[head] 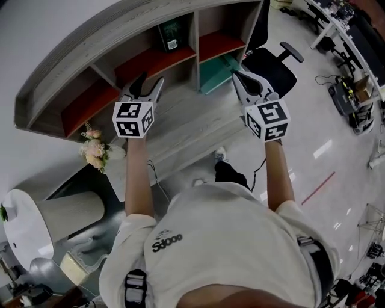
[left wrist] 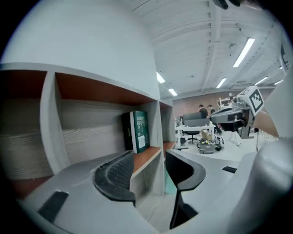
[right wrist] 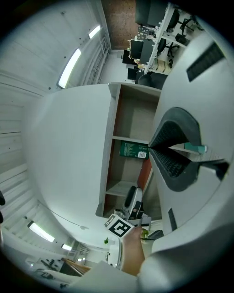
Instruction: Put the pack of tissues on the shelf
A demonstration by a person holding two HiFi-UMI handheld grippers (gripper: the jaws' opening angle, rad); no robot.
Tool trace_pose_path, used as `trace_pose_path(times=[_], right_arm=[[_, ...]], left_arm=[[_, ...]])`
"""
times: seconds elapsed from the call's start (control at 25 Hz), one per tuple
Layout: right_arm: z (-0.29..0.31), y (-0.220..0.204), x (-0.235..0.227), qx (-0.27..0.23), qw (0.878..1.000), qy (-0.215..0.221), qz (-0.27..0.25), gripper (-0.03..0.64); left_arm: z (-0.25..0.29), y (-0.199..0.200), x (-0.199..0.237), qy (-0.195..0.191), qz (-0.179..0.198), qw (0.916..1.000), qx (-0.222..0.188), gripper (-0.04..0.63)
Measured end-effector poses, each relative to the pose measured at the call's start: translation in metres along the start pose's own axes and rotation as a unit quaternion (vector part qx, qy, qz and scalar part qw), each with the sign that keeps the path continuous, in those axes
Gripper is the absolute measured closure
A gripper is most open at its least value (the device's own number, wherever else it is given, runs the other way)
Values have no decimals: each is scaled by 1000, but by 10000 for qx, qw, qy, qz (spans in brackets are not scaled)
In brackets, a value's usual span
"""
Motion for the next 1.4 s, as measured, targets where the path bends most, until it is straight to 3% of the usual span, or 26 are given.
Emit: trace_pose_path(times=[0.16, 0.32, 0.52, 0.92, 1.4], right_arm=[[-6, 11, 32, -20, 9996, 42, -262, 611], [-16, 23, 62, -83, 9990, 106, -433, 611], [-30, 38, 94, -104, 9977, 141, -660, 611], [-59, 63, 125, -514, 9956, -45, -776, 611], [-76, 60, 144, -408, 9951, 33, -904, 611]], left_arm=[[-40, -14, -11, -206, 173, 9996, 60, 390], [-78, -17, -15, -184, 53, 9998, -96, 503], [-121, -10, -20, -190, -79, 9994, -290, 561], [-173, 14, -37, -155, -86, 9972, -727, 574], [-194, 30, -53, -218, 19, 9955, -925, 572]])
Point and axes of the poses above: the fingertips, and each gripper's own axes: z forward along the fingers, x to its left, y out of its top, the point moved 3 cm from there along -z, backward along the fingers, and after that the axes turned 10 degrees about y, right-handed, at the moved point
